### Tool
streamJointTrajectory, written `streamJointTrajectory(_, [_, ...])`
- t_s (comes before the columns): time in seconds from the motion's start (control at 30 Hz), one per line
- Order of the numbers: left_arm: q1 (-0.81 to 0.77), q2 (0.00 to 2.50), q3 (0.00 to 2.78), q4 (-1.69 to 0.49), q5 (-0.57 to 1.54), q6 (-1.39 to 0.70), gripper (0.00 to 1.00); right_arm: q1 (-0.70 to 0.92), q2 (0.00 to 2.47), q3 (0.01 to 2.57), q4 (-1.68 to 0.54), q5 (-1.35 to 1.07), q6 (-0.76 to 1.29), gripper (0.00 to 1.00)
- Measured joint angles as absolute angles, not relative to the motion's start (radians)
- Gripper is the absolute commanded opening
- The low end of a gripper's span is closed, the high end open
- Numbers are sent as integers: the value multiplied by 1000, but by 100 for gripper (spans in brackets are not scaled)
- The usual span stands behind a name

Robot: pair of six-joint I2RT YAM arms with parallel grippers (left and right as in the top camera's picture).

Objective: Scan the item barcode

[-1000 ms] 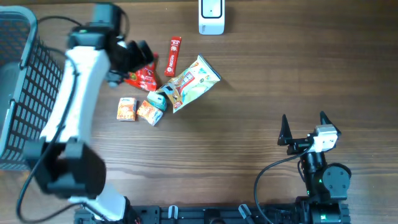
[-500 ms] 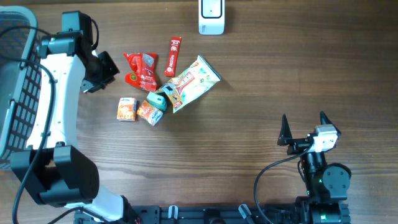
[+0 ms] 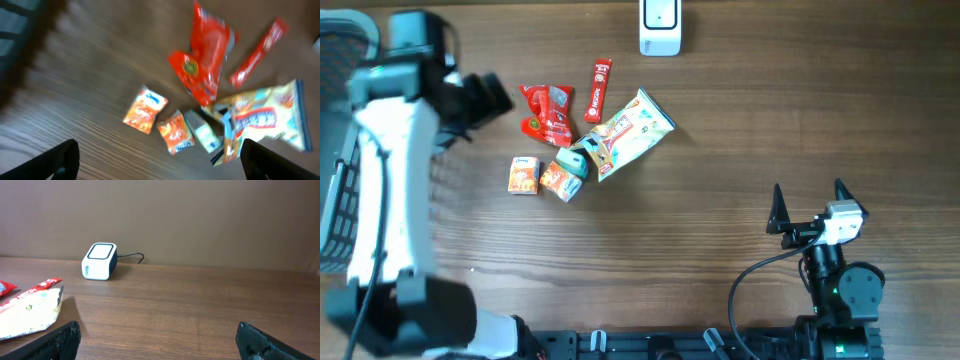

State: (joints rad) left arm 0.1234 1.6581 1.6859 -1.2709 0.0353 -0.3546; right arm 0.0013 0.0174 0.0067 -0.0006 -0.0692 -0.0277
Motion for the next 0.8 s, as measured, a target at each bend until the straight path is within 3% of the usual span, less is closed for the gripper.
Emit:
streamJointTrajectory(0.5, [170,1588,1705,-1227,15,-387,100,1,17,7,24,-105,31,100])
streamJointTrajectory(0.67, [169,1588,1705,-1232,2,-387,100,1,17,7,36,-278,335,100])
streamJointTrajectory(0.8, [169,1588,1705,-1232,-3,-387,100,1,17,7,34,-369,759,100])
